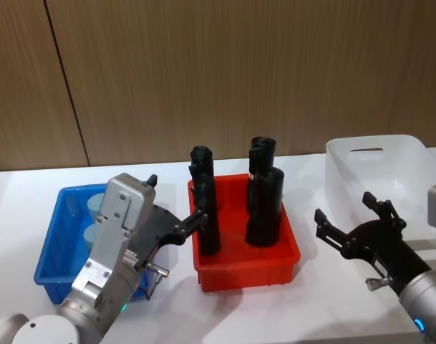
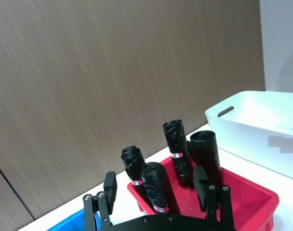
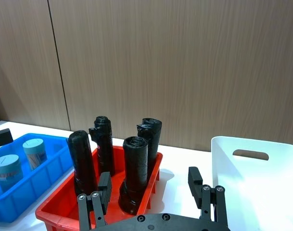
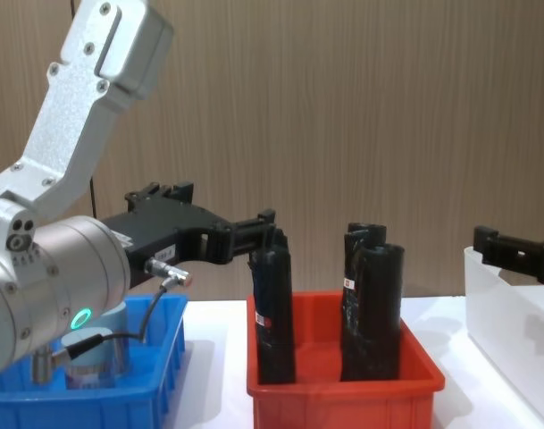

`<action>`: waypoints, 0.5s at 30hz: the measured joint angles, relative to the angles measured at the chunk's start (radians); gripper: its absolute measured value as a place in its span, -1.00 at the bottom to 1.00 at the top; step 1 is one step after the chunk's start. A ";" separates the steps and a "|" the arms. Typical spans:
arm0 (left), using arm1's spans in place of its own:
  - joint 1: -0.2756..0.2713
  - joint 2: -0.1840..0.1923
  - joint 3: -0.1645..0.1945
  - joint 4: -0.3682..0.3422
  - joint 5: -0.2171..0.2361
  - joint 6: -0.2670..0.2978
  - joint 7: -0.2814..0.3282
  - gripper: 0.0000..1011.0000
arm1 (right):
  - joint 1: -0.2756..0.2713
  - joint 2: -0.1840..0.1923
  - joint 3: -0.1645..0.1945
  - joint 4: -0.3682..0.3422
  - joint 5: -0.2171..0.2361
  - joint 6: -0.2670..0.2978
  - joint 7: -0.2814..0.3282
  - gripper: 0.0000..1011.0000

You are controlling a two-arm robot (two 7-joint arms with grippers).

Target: Pick the cotton swabs from the blue box and place them into the white box.

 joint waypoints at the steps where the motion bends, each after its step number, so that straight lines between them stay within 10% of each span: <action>1: 0.000 0.000 0.000 0.000 0.000 0.000 0.000 0.99 | 0.000 0.000 0.000 0.000 0.000 0.000 0.000 0.98; 15: 0.000 0.000 0.000 0.000 0.000 0.000 0.000 0.99 | 0.000 0.000 0.000 0.000 0.000 0.000 0.000 0.98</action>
